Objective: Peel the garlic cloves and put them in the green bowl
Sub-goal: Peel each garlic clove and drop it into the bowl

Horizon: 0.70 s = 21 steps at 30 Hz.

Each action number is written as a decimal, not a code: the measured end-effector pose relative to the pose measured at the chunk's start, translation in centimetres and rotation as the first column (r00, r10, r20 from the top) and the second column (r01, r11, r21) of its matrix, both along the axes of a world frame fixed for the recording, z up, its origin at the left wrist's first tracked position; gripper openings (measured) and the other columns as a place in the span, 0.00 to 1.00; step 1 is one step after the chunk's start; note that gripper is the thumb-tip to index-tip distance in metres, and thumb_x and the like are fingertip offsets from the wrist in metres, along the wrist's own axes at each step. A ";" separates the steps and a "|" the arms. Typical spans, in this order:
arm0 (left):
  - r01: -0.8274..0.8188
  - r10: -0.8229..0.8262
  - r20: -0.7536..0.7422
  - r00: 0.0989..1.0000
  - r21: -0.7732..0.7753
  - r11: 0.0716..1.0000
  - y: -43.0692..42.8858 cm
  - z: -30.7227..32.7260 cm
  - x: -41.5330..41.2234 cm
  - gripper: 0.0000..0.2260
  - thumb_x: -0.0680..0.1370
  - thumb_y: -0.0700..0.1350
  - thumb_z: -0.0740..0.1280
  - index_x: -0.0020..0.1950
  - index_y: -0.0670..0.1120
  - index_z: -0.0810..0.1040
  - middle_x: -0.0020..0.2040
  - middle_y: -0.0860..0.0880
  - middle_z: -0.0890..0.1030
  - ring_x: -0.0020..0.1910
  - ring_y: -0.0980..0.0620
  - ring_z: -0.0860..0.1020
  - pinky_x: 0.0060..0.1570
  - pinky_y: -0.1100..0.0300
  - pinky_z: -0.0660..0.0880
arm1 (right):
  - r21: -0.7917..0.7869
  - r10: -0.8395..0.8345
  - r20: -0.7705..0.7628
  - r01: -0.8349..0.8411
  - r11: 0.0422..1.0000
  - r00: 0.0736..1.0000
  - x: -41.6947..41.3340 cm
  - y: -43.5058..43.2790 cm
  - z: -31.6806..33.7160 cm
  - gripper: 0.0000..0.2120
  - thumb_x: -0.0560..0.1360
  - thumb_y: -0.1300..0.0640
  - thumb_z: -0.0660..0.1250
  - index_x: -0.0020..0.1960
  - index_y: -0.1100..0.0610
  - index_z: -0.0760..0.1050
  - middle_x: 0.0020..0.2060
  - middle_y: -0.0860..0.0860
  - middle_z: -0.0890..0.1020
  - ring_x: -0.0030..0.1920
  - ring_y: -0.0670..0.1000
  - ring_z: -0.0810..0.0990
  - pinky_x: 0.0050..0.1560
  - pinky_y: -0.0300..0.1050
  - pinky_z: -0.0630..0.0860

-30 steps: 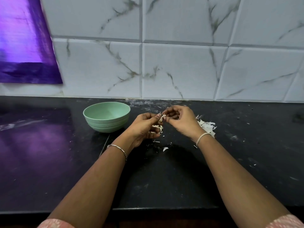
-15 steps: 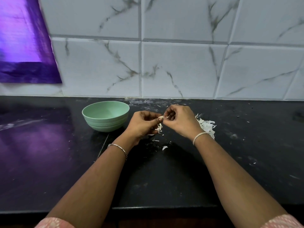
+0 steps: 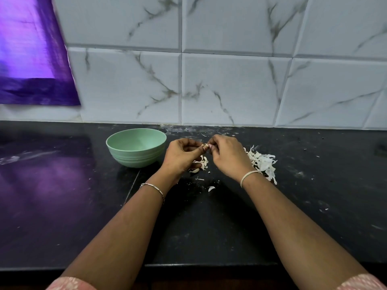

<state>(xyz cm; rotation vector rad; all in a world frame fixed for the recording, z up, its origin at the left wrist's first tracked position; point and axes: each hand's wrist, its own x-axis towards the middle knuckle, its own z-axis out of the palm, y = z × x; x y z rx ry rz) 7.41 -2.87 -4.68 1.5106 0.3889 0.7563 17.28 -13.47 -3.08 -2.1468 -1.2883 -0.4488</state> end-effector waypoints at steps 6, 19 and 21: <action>-0.033 0.034 0.020 0.999 -0.036 0.999 -0.2 0.3 0.2 0.04 0.76 0.40 0.71 0.45 0.40 0.81 0.39 0.43 0.83 0.29 0.54 0.78 0.31 0.61 0.80 | 0.052 0.021 -0.056 -0.018 0.998 0.998 -0.1 0.4 -0.1 0.07 0.78 0.62 0.62 0.51 0.57 0.78 0.45 0.54 0.84 0.48 0.56 0.81 0.49 0.51 0.76; 0.107 -0.100 0.059 0.993 -0.141 0.984 -0.3 0.7 -0.6 0.04 0.79 0.37 0.66 0.51 0.38 0.79 0.40 0.45 0.82 0.35 0.53 0.76 0.31 0.63 0.79 | 0.173 0.112 -0.349 -0.054 0.983 0.931 0.2 0.4 0.1 0.14 0.77 0.64 0.64 0.39 0.48 0.73 0.34 0.48 0.82 0.40 0.55 0.83 0.50 0.56 0.79; 0.119 -0.111 0.064 0.992 -0.140 0.983 -0.3 0.7 -0.7 0.04 0.79 0.36 0.66 0.52 0.39 0.79 0.42 0.45 0.82 0.34 0.54 0.76 0.32 0.62 0.80 | 0.173 0.102 -0.373 -0.038 0.984 0.922 0.2 0.4 0.1 0.12 0.78 0.63 0.63 0.40 0.48 0.73 0.37 0.50 0.82 0.41 0.56 0.83 0.51 0.56 0.79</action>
